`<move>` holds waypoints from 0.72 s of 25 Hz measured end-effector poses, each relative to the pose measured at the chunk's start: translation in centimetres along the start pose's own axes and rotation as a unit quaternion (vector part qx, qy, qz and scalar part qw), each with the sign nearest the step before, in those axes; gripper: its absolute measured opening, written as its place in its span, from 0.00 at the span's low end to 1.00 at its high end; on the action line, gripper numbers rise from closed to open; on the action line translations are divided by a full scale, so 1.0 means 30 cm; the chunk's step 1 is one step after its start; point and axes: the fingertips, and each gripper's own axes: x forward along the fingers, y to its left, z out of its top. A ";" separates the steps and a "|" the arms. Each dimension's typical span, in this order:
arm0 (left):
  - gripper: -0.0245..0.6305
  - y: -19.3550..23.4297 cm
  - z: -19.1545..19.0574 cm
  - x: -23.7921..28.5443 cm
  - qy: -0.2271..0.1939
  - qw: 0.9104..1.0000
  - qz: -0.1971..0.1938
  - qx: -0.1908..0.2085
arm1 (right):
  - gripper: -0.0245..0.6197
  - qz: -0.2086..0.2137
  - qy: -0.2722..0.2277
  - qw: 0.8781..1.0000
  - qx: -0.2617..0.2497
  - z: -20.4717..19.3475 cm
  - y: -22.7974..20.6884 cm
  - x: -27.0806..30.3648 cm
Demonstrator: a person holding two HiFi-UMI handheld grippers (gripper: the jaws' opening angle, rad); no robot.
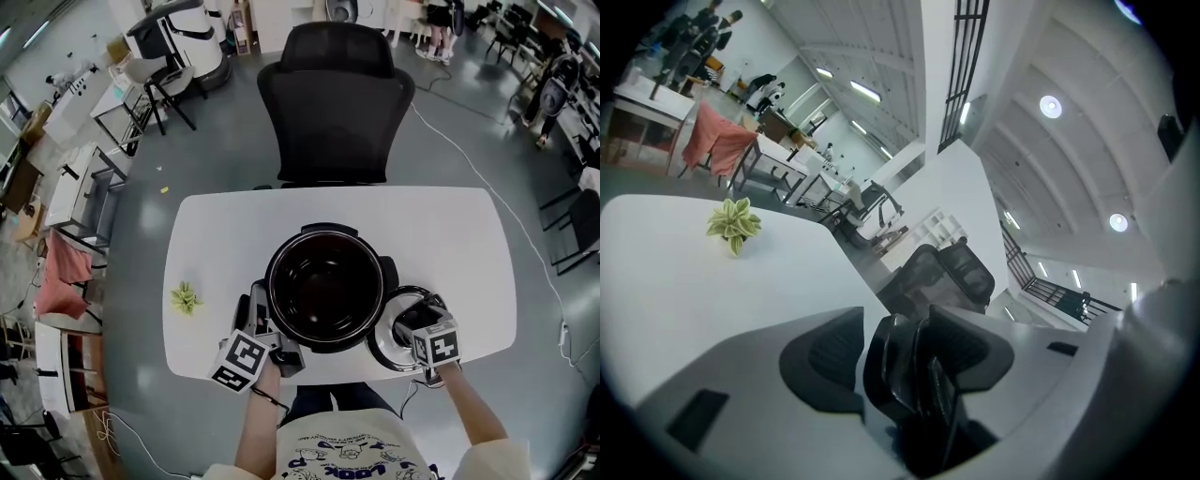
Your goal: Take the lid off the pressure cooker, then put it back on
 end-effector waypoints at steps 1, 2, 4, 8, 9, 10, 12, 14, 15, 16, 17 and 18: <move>0.36 -0.006 0.013 -0.007 -0.005 1.000 -0.002 0.008 | 0.63 -0.003 -0.018 1.000 0.007 0.025 -0.002 -0.018; 0.36 -0.012 0.026 -0.014 -0.009 1.000 -0.005 0.016 | 0.62 -0.008 -0.038 0.999 0.015 0.053 -0.007 -0.040; 0.37 -0.029 0.050 -0.026 -0.017 0.999 -0.011 0.027 | 0.55 -0.026 -0.086 0.995 0.033 0.123 -0.024 -0.092; 0.37 -0.083 0.098 -0.040 -0.033 0.997 -0.027 0.060 | 0.45 -0.069 -0.177 0.981 0.046 0.265 -0.057 -0.201; 0.36 -0.097 0.111 -0.044 -0.037 0.996 -0.029 0.071 | 0.43 -0.075 -0.197 0.976 0.047 0.300 -0.060 -0.227; 0.36 -0.111 0.123 -0.047 -0.041 0.995 -0.031 0.083 | 0.42 -0.078 -0.215 0.972 0.049 0.334 -0.059 -0.251; 0.35 -0.144 0.146 -0.056 -0.048 0.993 -0.037 0.106 | 0.41 -0.080 -0.250 0.964 0.049 0.398 -0.044 -0.299; 0.33 -0.184 0.170 -0.067 -0.058 0.989 -0.046 0.131 | 0.38 -0.085 -0.283 0.954 0.044 0.459 -0.022 -0.350; 0.31 -0.207 0.182 -0.073 -0.063 0.986 -0.051 0.144 | 0.35 -0.088 -0.299 0.949 0.041 0.487 -0.009 -0.376; 0.29 -0.230 0.194 -0.079 -0.068 0.983 -0.055 0.159 | 0.33 -0.090 -0.314 0.944 0.038 0.514 0.004 -0.401; 0.28 -0.254 0.205 -0.085 -0.074 0.980 -0.059 0.174 | 0.32 -0.090 -0.328 0.940 0.036 0.540 0.018 -0.425; 0.27 -0.277 0.217 -0.092 -0.080 0.977 -0.063 0.189 | 0.30 -0.089 -0.341 0.935 0.036 0.563 0.032 -0.446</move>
